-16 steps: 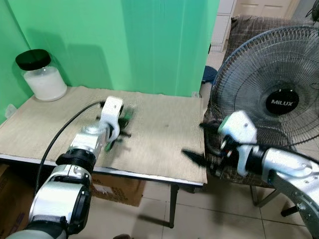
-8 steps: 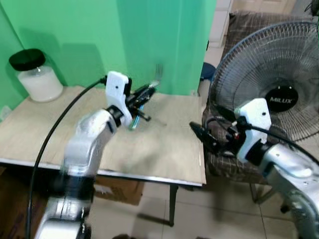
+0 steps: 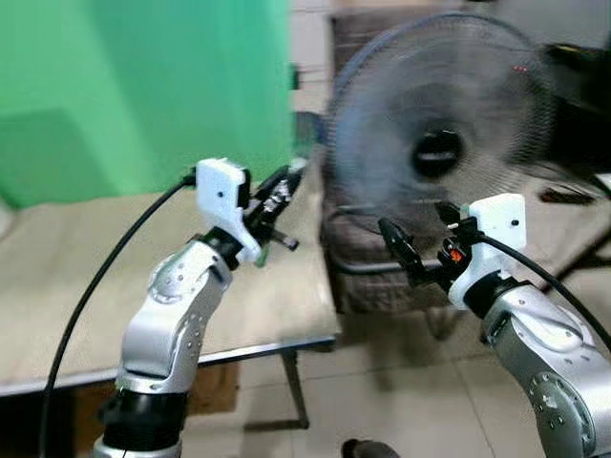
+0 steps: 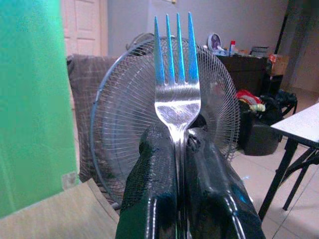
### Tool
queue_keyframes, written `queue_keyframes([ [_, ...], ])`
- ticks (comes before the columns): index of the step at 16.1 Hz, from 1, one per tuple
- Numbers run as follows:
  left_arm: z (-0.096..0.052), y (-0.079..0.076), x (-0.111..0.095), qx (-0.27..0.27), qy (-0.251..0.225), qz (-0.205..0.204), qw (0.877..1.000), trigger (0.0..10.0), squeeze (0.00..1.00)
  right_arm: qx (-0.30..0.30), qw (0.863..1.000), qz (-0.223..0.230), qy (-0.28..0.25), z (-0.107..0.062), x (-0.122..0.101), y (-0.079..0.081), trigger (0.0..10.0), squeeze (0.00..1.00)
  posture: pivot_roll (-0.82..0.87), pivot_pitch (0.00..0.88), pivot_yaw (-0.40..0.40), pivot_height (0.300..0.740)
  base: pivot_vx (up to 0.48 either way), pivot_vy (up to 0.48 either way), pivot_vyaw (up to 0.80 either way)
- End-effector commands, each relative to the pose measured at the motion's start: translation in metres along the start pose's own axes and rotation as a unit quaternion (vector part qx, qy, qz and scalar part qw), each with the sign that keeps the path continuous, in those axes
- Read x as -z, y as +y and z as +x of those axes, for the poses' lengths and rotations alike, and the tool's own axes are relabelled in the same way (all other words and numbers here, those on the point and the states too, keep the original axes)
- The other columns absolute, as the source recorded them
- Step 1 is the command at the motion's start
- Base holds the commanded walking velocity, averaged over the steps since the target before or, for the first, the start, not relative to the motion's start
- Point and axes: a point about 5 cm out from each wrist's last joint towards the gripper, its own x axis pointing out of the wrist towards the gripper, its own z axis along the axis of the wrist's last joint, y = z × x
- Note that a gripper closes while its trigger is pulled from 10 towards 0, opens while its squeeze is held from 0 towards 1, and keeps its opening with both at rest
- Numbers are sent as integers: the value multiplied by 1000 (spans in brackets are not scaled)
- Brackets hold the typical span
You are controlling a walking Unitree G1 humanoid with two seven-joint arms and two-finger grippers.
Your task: Setting the table
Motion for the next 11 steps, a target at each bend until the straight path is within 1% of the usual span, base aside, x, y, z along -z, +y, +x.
queue_keyframes([
  [1,-2,1,-6,-8,-7,10,1000,2784,0,-5,1000,-3,-14,0,-5,4,10000,0,-126,0,94,740,0,0,-788],
  [2,-5,0,-4,-25,0,20,1000,10000,0,9,1000,-4,-9,0,-1,1,10000,0,-132,0,98,740,0,0,-788],
  [4,-14,10,7,-97,25,28,995,10000,0,38,999,-7,0,-4,2,-4,10000,0,-148,0,83,740,0,0,-788],
  [5,-17,12,11,-119,33,24,992,10000,0,42,999,-8,0,-6,1,-5,10000,0,-146,0,82,740,0,0,-788],
  [6,-23,14,18,-147,53,30,987,10000,0,50,999,-13,3,-9,1,-7,10000,0,-141,0,80,740,0,0,-788],
  [7,-28,12,20,-162,59,39,984,10000,0,70,998,-5,8,-12,6,-11,10000,0,-135,0,84,740,0,0,-788],
  [8,-29,11,20,-163,59,53,983,10000,0,77,997,-5,12,-13,9,-11,10000,0,-137,0,87,740,0,0,-788],
  [10,-29,10,19,-170,57,55,982,10000,0,94,995,-12,20,-13,12,-11,10000,0,-135,0,85,740,0,0,-788],
  [11,-28,9,19,-181,55,54,980,10000,0,94,995,-18,23,-12,13,-11,10000,0,-131,0,83,740,0,0,-788],
])
